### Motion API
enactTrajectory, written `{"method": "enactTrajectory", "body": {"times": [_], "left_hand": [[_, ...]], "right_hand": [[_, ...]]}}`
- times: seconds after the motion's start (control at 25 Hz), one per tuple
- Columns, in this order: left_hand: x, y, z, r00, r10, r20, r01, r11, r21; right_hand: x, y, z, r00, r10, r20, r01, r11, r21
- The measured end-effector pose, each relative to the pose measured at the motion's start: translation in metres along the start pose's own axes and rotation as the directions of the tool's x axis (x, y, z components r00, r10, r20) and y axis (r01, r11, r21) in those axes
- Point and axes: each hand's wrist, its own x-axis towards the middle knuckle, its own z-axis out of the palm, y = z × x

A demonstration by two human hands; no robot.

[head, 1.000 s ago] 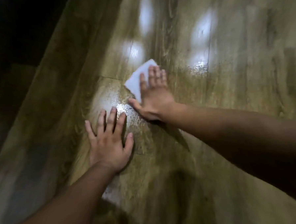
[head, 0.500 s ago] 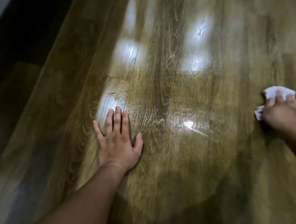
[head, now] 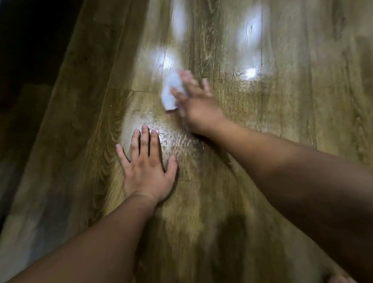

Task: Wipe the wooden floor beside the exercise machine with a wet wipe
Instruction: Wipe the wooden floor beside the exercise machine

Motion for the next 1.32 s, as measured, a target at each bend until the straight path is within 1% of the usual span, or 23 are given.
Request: {"method": "enactTrajectory", "body": {"times": [0.04, 0.08, 0.12, 0.16, 0.2, 0.24, 0.28, 0.32, 0.36, 0.4, 0.44, 0.48, 0.52, 0.56, 0.6, 0.64, 0.68, 0.72, 0.8, 0.88, 1.0, 1.12, 1.32], "left_hand": [[-0.001, 0.0, 0.0, 1.0, 0.007, -0.004, -0.007, 1.0, 0.007], [-0.002, -0.001, 0.0, 1.0, 0.016, -0.011, -0.016, 1.0, 0.009], [-0.003, 0.0, -0.001, 1.0, 0.019, -0.014, -0.019, 1.0, 0.006], [-0.002, 0.001, -0.001, 1.0, 0.016, -0.014, -0.016, 1.0, 0.004], [-0.002, 0.002, -0.001, 1.0, 0.01, -0.013, -0.01, 1.0, 0.006], [-0.001, 0.002, -0.001, 1.0, 0.011, -0.011, -0.011, 1.0, 0.013], [-0.002, 0.003, -0.001, 1.0, 0.015, -0.006, -0.015, 1.0, 0.018], [-0.002, 0.003, -0.001, 1.0, 0.018, -0.004, -0.018, 1.0, 0.02], [-0.002, 0.002, -0.001, 1.0, 0.02, -0.005, -0.02, 1.0, 0.019], [-0.001, 0.002, 0.0, 1.0, 0.021, -0.01, -0.021, 1.0, 0.016], [-0.001, 0.002, 0.0, 1.0, 0.018, -0.018, -0.018, 1.0, 0.014], [-0.001, 0.002, 0.0, 1.0, 0.017, -0.023, -0.016, 1.0, 0.011], [-0.002, 0.003, -0.001, 1.0, 0.016, -0.026, -0.016, 1.0, 0.005], [-0.002, 0.003, 0.0, 0.999, 0.014, -0.031, -0.014, 1.0, 0.0], [-0.003, 0.002, 0.0, 0.999, 0.011, -0.036, -0.011, 1.0, -0.001], [-0.002, 0.002, 0.001, 0.999, 0.011, -0.037, -0.011, 1.0, 0.0], [-0.002, 0.002, 0.0, 0.999, 0.016, -0.032, -0.016, 1.0, 0.001], [-0.001, 0.002, 0.0, 0.999, 0.023, -0.023, -0.023, 1.0, 0.005], [-0.001, 0.001, 0.001, 0.999, 0.031, -0.016, -0.031, 0.999, 0.011], [-0.001, -0.001, 0.001, 0.999, 0.028, -0.017, -0.028, 1.0, 0.004], [-0.002, 0.0, 0.001, 0.999, 0.025, -0.031, -0.025, 1.0, 0.0], [-0.001, 0.0, 0.0, 0.999, 0.025, -0.033, -0.025, 1.0, -0.016], [-0.002, 0.0, 0.0, 0.999, 0.022, -0.029, -0.022, 1.0, 0.0]], "right_hand": [[-0.031, 0.043, -0.002, 0.983, 0.179, -0.028, -0.179, 0.984, 0.003], [-0.067, 0.091, -0.004, 0.927, 0.372, -0.043, -0.372, 0.928, 0.01], [-0.106, 0.139, -0.004, 0.827, 0.56, -0.046, -0.559, 0.829, 0.026], [-0.142, 0.176, -0.008, 0.71, 0.703, -0.039, -0.702, 0.711, 0.04], [-0.166, 0.2, -0.011, 0.611, 0.791, -0.021, -0.787, 0.61, 0.088], [-0.176, 0.206, -0.013, 0.548, 0.836, 0.001, -0.829, 0.543, 0.137], [-0.169, 0.196, -0.011, 0.509, 0.861, 0.017, -0.845, 0.495, 0.201], [-0.154, 0.172, -0.009, 0.521, 0.853, -0.006, -0.826, 0.506, 0.247], [-0.132, 0.14, -0.006, 0.578, 0.814, -0.055, -0.774, 0.568, 0.278], [-0.107, 0.102, -0.006, 0.664, 0.742, -0.095, -0.692, 0.657, 0.298], [-0.079, 0.062, -0.001, 0.769, 0.633, -0.092, -0.595, 0.761, 0.26], [-0.053, 0.019, 0.007, 0.86, 0.507, -0.045, -0.489, 0.847, 0.209], [-0.031, -0.019, 0.015, 0.936, 0.352, -0.022, -0.343, 0.923, 0.177], [-0.015, -0.05, 0.017, 0.982, 0.187, 0.006, -0.187, 0.973, 0.137], [-0.007, -0.058, 0.018, 0.998, 0.056, 0.01, -0.057, 0.994, 0.096], [-0.005, -0.053, 0.015, 1.0, -0.021, 0.009, 0.02, 0.997, 0.08], [-0.01, -0.035, 0.012, 0.999, -0.036, -0.001, 0.036, 0.997, 0.07], [-0.022, -0.014, 0.01, 1.0, -0.003, -0.006, 0.004, 0.999, 0.05], [-0.054, 0.042, 0.008, 0.988, 0.154, -0.031, -0.152, 0.987, 0.05], [-0.09, 0.097, 0.005, 0.947, 0.314, -0.069, -0.309, 0.948, 0.074], [-0.124, 0.155, -0.002, 0.885, 0.464, -0.034, -0.463, 0.885, 0.039], [-0.131, 0.173, -0.003, 0.865, 0.5, -0.03, -0.499, 0.866, 0.036], [-0.133, 0.176, -0.003, 0.856, 0.517, -0.019, -0.516, 0.855, 0.047]]}}
